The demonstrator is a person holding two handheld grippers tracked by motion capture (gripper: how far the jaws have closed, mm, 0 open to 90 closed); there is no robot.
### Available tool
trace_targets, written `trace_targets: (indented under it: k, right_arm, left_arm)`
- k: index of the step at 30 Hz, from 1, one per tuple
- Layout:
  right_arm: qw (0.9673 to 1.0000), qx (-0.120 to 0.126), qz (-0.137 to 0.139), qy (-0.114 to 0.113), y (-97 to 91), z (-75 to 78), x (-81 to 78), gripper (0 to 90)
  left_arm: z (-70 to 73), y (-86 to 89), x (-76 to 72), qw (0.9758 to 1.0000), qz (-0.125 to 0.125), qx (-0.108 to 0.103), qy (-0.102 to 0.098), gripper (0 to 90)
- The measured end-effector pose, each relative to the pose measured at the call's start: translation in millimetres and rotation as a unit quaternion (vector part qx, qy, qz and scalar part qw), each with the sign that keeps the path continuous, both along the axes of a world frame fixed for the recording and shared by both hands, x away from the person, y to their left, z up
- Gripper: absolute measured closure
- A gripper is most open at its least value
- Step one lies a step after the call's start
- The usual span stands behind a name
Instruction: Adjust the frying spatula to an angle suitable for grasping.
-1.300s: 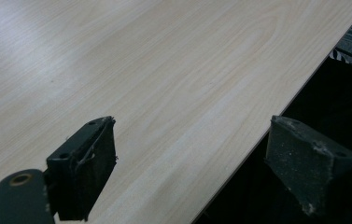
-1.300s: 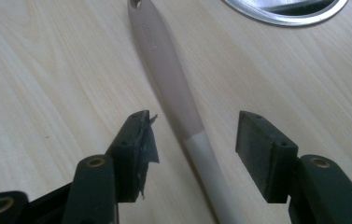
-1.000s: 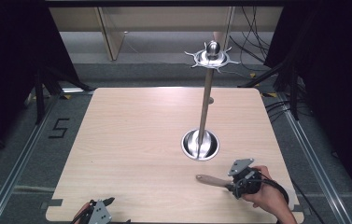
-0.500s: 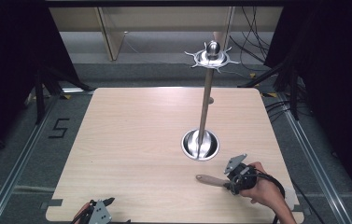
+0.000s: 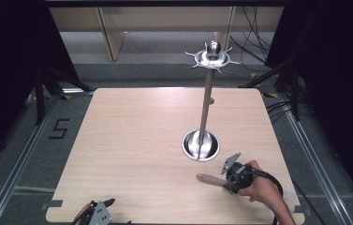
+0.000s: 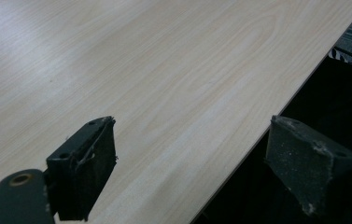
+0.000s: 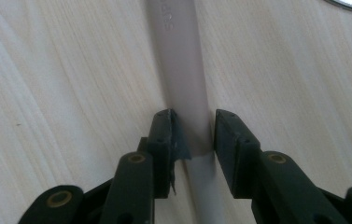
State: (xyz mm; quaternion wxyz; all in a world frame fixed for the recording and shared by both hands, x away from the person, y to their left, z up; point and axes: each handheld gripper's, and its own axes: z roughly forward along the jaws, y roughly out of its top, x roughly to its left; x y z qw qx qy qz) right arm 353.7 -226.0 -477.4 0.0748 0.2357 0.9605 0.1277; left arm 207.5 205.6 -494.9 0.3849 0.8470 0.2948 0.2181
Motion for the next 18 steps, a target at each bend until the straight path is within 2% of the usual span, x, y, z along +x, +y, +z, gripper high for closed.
trace_targets:
  k: [2,3,5,8,9,11,12,14,16,18]
  right_arm:
    - [0.9999,-0.004,0.014,0.004,2.0,0.2,1.8,70.8]
    - [0.9999,-0.010,0.010,0.004,3.2,0.8,1.3,71.2]
    - [0.9994,-0.022,0.025,-0.009,3.9,0.8,4.2,72.5]
    - [0.9998,-0.017,0.009,-0.009,2.6,0.4,6.2,73.4]
    - [0.9999,-0.010,-0.009,-0.003,1.1,0.5,5.7,73.4]
    - [0.9999,-0.012,-0.009,-0.007,0.5,0.3,6.9,73.4]
    - [1.0000,-0.004,0.005,-0.001,-0.4,0.2,9.2,73.4]
    - [1.0000,-0.005,0.002,-0.002,-0.6,-0.3,10.1,73.4]
    - [1.0000,0.000,-0.004,0.006,-0.8,-0.6,10.9,73.3]
    - [0.9999,0.000,0.003,0.015,-1.5,0.6,12.7,73.3]
  left_arm:
    - [0.0,-0.3,0.1,1.0000,-0.001,-0.001,0.001,15.4]
    - [-0.1,-0.4,0.0,1.0000,-0.001,-0.002,0.001,15.4]
    - [-0.2,-0.3,0.1,1.0000,-0.001,-0.001,0.001,15.4]
    - [-0.1,-0.2,-0.1,1.0000,-0.002,-0.002,0.001,15.4]
    - [0.4,-0.2,-0.2,1.0000,-0.001,-0.001,0.001,15.4]
    - [0.3,-0.2,0.0,1.0000,-0.001,0.001,0.002,15.4]
    - [-0.1,-0.4,0.1,1.0000,-0.001,0.000,0.002,15.4]
    - [-0.3,-0.6,0.1,1.0000,-0.001,0.001,0.002,15.4]
    - [-0.2,-0.7,0.0,1.0000,-0.002,0.000,0.000,15.4]
    - [-0.2,-0.5,0.1,1.0000,-0.002,0.000,0.000,15.4]
